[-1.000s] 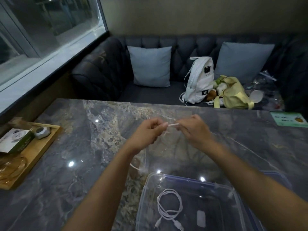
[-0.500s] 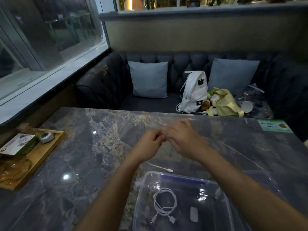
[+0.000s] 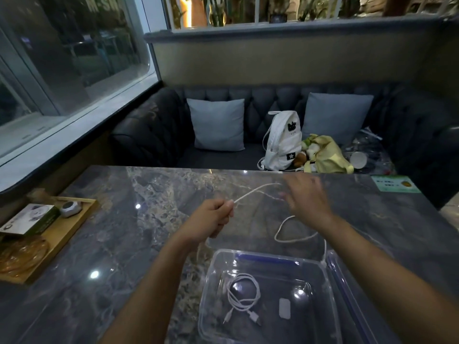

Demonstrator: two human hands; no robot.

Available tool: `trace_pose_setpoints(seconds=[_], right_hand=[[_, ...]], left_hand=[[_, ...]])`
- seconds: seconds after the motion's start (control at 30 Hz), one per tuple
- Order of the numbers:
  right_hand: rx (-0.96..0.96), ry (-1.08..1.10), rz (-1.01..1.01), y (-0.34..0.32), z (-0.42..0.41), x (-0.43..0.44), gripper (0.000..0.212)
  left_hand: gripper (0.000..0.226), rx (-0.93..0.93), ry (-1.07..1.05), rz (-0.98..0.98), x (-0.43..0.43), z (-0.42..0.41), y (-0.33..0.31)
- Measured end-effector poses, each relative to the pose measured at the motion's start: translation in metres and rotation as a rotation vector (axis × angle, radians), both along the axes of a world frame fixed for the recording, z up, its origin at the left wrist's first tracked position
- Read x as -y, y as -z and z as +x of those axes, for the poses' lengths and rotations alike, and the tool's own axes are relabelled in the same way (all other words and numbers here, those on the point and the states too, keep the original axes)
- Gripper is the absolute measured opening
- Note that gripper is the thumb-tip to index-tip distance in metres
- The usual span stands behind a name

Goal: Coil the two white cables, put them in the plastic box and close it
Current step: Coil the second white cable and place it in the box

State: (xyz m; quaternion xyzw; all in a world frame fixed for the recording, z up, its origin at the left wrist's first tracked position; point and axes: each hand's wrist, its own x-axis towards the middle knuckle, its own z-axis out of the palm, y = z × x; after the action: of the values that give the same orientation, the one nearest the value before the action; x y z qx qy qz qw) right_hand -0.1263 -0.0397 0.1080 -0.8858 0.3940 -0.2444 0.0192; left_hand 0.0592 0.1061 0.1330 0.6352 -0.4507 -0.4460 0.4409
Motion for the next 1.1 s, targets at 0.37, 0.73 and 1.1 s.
trace_pose_setpoints(seconds=[0.37,0.73,1.1], right_hand=[[0.546,-0.303,0.424,-0.036,0.013,-0.039,0.010],[0.950,-0.068,0.660,-0.026,-0.023,-0.010,0.024],[0.599,-0.218,0.593,0.003,-0.028,-0.031,0.031]], left_hand=[[0.033,-0.361,0.112,-0.066,-0.004,-0.008,-0.021],[0.021,-0.983,0.298,-0.145,-0.038,0.013,-0.009],[0.027,-1.247,-0.161,-0.576,-0.056,0.019,-0.032]])
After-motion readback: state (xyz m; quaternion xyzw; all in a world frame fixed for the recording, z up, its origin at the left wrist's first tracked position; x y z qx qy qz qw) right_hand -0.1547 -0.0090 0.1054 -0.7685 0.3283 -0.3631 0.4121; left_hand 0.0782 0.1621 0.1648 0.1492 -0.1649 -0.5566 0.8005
